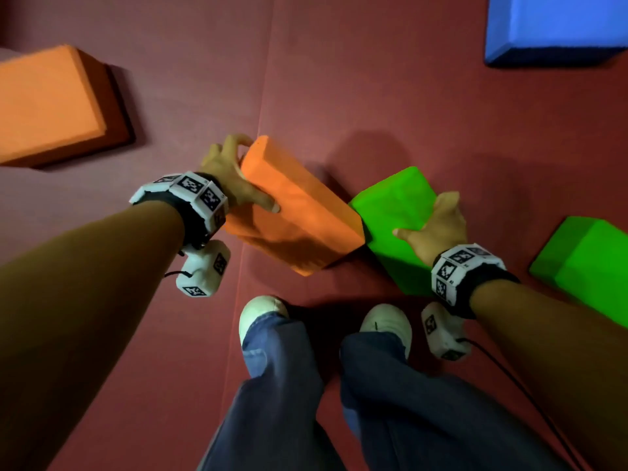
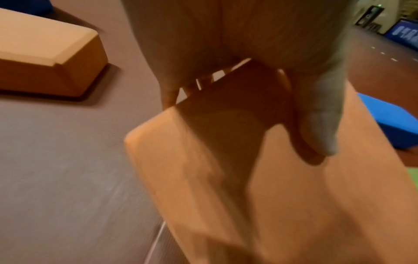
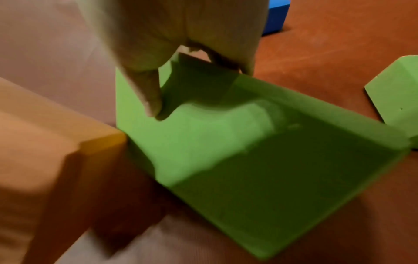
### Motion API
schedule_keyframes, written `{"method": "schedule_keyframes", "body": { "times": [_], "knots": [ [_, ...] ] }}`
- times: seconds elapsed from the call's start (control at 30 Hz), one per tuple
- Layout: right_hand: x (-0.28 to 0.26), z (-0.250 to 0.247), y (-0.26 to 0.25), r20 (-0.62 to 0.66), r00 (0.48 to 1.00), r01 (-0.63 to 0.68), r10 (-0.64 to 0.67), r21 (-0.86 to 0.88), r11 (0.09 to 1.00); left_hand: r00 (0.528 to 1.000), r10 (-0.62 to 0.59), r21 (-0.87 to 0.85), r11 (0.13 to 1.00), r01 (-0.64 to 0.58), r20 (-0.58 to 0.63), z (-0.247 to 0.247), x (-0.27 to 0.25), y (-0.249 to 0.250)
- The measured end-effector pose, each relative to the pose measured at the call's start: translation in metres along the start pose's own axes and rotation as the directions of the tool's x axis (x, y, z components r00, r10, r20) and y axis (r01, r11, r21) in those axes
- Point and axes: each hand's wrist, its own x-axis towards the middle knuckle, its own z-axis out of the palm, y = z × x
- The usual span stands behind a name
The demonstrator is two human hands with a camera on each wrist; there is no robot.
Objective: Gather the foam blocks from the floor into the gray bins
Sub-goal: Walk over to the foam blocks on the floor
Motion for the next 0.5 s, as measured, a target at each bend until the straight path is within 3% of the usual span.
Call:
{"method": "schedule_keyframes", "body": {
  "times": [0.07,0.2,0.27,0.4,0.5],
  "knots": [
    [-0.027,-0.010,-0.012,-0.057,0.996,0.070,-0.070,-0.017,0.997,1.000,-0.019,0.014,1.000,0.019,-0.001,-0.008,-0.028,-0.008],
    [-0.078,-0.057,-0.058,-0.008,0.980,0.196,-0.197,-0.028,0.980,0.991,-0.064,-0.248,0.968,0.032,-0.121,-0.037,-0.095,-0.031],
    [-0.106,-0.083,-0.088,-0.015,0.947,0.317,-0.320,-0.093,0.944,0.978,-0.122,-0.323,0.944,0.062,-0.169,-0.057,-0.141,-0.046],
    [-0.175,-0.123,-0.157,0.077,0.797,0.603,-0.599,-0.158,0.782,0.904,-0.306,-0.484,0.865,0.133,-0.298,-0.102,-0.256,-0.083],
    [-0.248,-0.141,-0.203,0.229,0.657,0.751,-0.718,-0.118,0.649,0.781,-0.509,-0.632,0.750,0.196,-0.362,-0.118,-0.363,-0.115]
  ]
}}
